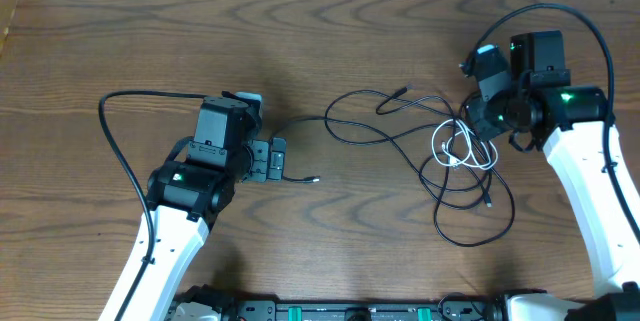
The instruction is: Untangle cables
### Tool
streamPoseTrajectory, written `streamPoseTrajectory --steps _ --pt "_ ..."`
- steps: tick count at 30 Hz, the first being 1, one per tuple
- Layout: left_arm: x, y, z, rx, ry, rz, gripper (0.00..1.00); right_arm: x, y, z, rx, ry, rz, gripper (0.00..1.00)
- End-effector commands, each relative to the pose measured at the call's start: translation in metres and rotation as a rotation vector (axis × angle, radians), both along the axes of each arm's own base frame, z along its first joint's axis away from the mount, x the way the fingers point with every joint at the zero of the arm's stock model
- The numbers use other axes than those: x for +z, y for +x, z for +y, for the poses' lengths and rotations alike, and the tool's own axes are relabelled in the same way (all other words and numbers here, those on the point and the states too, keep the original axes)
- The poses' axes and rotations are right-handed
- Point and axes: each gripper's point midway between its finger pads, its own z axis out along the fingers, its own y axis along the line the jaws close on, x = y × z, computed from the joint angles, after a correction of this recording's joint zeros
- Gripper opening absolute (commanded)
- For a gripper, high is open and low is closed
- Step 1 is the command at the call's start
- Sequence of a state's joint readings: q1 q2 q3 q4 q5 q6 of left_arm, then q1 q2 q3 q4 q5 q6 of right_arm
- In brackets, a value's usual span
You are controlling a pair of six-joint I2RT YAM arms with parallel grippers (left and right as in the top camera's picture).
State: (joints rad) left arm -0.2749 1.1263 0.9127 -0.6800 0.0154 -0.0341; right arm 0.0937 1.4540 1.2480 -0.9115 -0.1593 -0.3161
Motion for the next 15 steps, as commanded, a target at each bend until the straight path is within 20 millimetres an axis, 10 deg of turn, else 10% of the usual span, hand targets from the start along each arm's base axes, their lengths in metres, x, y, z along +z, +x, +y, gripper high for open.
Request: streamPoseTrajectory --steps 1,15 --pt "0.000 0.002 0.004 0.026 0.007 -0.001 0.99 -0.009 -0.001 0.022 0.171 0.079 0.020 0.41" --pt "0.000 0.002 0.004 0.026 0.007 -0.001 0.99 -0.077 0.034 0.028 0.273 0.060 0.078 0.40"
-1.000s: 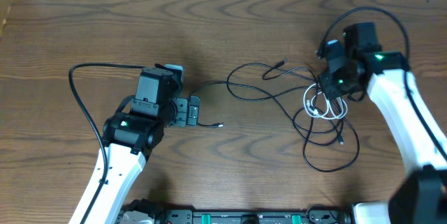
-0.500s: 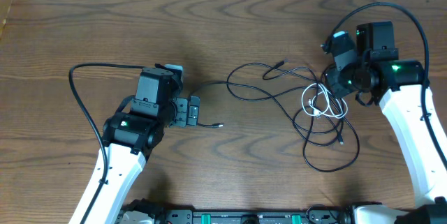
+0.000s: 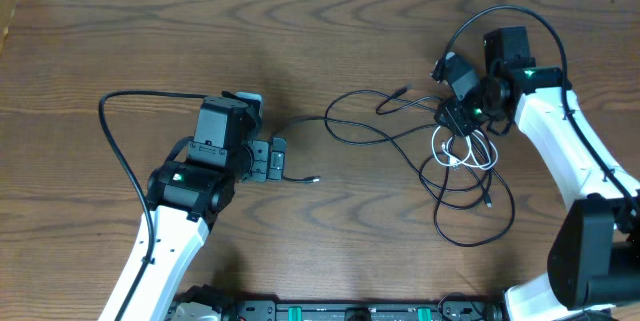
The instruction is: Untangle cables
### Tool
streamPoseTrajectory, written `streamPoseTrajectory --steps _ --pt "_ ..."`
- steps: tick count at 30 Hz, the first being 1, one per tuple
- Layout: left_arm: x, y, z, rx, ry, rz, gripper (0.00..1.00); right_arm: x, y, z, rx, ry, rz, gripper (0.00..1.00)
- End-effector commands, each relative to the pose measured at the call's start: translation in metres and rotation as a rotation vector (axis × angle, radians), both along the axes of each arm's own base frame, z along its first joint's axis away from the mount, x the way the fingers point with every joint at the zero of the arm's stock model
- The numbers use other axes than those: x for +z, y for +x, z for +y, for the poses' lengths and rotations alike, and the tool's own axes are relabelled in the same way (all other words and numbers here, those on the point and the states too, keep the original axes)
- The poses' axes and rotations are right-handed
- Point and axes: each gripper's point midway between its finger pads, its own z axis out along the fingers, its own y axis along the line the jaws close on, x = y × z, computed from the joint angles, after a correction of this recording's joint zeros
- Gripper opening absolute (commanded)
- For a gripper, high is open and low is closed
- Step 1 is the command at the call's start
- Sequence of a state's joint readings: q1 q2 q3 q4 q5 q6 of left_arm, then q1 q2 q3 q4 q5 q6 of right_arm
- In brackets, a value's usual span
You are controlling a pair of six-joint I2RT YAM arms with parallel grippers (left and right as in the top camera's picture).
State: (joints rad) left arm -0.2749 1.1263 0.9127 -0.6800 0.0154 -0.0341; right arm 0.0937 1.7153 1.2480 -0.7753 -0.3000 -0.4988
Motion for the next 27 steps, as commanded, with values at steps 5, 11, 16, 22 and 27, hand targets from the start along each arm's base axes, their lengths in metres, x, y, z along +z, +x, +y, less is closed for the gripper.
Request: streamPoseTrajectory --steps 5,11,16,22,27 --pt "0.000 0.002 0.004 0.026 0.007 -0.001 1.00 -0.028 0.002 -0.010 0.056 -0.040 0.043 0.40" --pt "0.000 0.002 0.004 0.026 0.007 -0.001 0.99 -0.037 -0.012 -0.027 0.057 -0.059 0.112 0.35" --pt "0.000 0.002 0.004 0.026 0.007 -0.001 0.99 -0.038 -0.017 -0.044 0.009 -0.052 0.146 0.35" --pt "0.000 0.002 0.004 0.026 0.007 -0.001 1.00 -0.039 -0.021 -0.055 -0.035 -0.046 0.171 0.36" --pt "0.000 0.002 0.004 0.026 0.007 -0.001 0.99 -0.039 -0.022 -0.057 -0.040 -0.045 0.177 0.38"
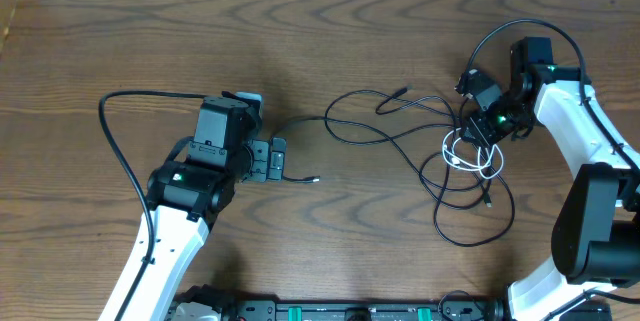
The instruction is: Untangle cables
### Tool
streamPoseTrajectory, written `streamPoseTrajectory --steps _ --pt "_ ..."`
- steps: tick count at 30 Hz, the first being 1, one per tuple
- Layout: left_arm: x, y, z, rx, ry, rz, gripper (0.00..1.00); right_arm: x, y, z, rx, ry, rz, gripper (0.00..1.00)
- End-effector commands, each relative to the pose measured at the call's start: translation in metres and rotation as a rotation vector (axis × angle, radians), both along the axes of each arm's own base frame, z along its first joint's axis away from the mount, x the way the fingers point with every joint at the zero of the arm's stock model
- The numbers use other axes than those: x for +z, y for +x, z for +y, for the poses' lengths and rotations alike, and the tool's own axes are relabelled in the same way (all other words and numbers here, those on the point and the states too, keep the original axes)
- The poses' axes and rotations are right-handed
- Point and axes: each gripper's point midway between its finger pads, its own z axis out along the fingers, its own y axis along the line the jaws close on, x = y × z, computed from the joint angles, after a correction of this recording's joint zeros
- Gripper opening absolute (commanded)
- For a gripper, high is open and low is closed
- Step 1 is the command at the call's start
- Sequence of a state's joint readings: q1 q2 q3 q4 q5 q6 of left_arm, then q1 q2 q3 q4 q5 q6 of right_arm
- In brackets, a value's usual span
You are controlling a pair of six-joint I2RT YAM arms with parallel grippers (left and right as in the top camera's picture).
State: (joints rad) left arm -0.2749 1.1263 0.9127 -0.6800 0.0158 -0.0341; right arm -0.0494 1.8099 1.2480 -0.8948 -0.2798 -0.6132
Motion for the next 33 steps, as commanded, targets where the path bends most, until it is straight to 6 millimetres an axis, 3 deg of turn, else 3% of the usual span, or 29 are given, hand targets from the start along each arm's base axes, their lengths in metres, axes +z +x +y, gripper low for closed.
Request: streamPoseTrajectory --steps 1,5,9,25,33 --pt "0.000 0.002 0.004 0.026 0.007 -0.001 0.99 0.001 0.001 -0.001 0.000 0.003 -0.003 0.38" --pt "0.000 0.002 0.004 0.026 0.007 -0.001 0.99 0.001 0.003 -0.001 -0.017 0.005 -0.005 0.38" --pt "0.000 0.002 0.004 0.026 0.007 -0.001 0.99 0.003 0.010 -0.002 -0.077 0.012 -0.020 0.32" --pt "0.000 0.002 0.004 0.026 0.007 -0.001 1.00 0.020 0.034 -0.001 -0.199 0.061 -0.070 0.39" --pt "0.000 0.002 0.004 0.026 0.007 -0.001 0.99 0.013 0.015 -0.013 -0.217 -0.024 0.007 0.40"
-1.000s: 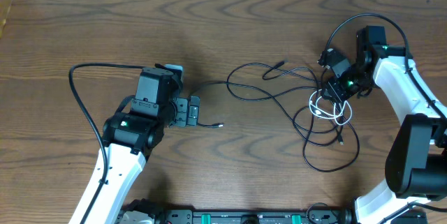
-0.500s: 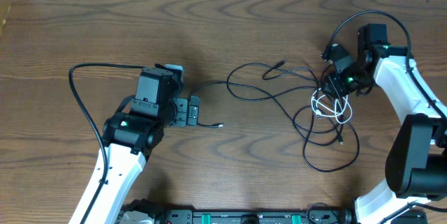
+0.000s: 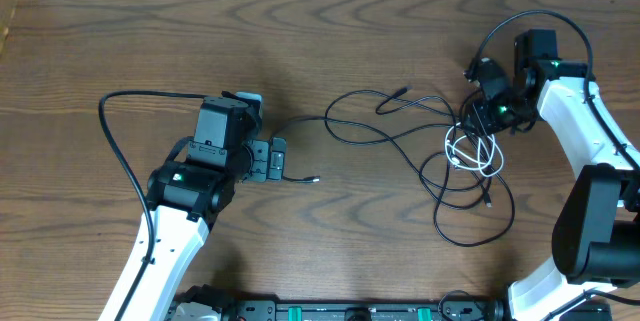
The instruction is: Untangle cables
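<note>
A black cable (image 3: 400, 136) sprawls in loose loops over the middle and right of the table, with a plug end (image 3: 404, 90) at the back. A small white cable coil (image 3: 472, 151) lies on its right part, crossed by black strands. My left gripper (image 3: 277, 159) lies flat at centre left, shut on the black cable's left end, and a short tail with a plug (image 3: 314, 179) sticks out of it. My right gripper (image 3: 472, 119) points down at the top of the white coil. Its fingertips are hidden under the wrist.
The wood table (image 3: 330, 41) carries nothing else loose. The left arm's own wiring loop (image 3: 112, 126) arcs out to the left. The right arm's wiring loop (image 3: 545, 19) arcs over its wrist near the back right edge.
My right wrist has shifted slightly toward the back and turned a little. The white coil and black loops lie about as before. The left arm has not moved.
My right gripper was over the white coil's top. Then it was a little further left. Later it was back to the right, with the coil shifted slightly right too, and it stays there now. The left gripper kept the black cable's end throughout.
</note>
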### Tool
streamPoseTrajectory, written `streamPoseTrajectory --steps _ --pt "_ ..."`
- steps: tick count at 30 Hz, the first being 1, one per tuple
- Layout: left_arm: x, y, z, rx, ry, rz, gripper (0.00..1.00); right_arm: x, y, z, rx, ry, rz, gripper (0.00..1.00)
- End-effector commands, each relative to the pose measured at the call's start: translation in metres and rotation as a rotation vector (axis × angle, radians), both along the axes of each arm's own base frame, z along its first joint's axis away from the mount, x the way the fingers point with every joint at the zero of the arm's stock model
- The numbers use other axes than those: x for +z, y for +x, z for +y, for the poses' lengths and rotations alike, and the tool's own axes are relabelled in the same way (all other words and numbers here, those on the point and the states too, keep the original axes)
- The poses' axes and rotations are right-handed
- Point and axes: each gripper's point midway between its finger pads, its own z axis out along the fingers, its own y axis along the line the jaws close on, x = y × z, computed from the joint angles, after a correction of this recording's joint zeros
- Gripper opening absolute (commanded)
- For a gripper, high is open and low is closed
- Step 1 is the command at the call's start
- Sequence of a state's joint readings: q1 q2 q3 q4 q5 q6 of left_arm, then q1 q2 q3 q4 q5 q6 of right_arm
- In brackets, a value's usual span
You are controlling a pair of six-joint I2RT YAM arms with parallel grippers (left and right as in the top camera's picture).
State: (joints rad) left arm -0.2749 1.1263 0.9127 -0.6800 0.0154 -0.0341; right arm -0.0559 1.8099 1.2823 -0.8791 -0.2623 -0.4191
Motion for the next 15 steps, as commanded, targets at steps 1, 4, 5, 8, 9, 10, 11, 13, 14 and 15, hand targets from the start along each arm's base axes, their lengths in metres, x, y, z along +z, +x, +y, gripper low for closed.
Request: streamPoseTrajectory --steps 1,4,5,8,9,10,11,13,14,15 --pt "0.000 0.002 0.004 0.026 0.007 -0.001 0.99 0.003 -0.001 -0.007 -0.023 -0.032 0.015 0.40" --pt "0.000 0.002 0.004 0.026 0.007 -0.001 0.99 0.003 -0.006 -0.006 -0.022 -0.031 0.036 0.40" --pt "0.000 0.002 0.004 0.026 0.006 -0.001 0.99 0.002 -0.008 -0.006 -0.022 -0.030 0.045 0.40" --pt "0.000 0.002 0.004 0.026 0.007 -0.001 0.99 0.002 -0.014 -0.004 -0.021 -0.019 0.071 0.40" --pt "0.000 0.002 0.004 0.026 0.007 -0.001 1.00 0.002 -0.015 -0.003 -0.020 -0.011 0.076 0.40" --pt "0.000 0.002 0.004 0.026 0.007 -0.001 0.99 0.002 -0.016 -0.001 -0.028 -0.001 0.082 0.40" --pt "0.000 0.002 0.004 0.026 0.007 -0.001 1.00 0.002 -0.018 0.001 -0.035 0.011 0.089 0.40" --pt "0.000 0.002 0.004 0.026 0.007 -0.001 0.99 0.001 -0.021 0.006 -0.032 0.036 0.101 0.39" --pt "0.000 0.002 0.004 0.026 0.007 -0.001 1.00 0.000 -0.023 0.009 -0.027 0.043 0.108 0.37" --pt "0.000 0.002 0.004 0.026 0.007 -0.001 0.99 -0.001 -0.024 0.010 -0.023 0.042 0.111 0.36"
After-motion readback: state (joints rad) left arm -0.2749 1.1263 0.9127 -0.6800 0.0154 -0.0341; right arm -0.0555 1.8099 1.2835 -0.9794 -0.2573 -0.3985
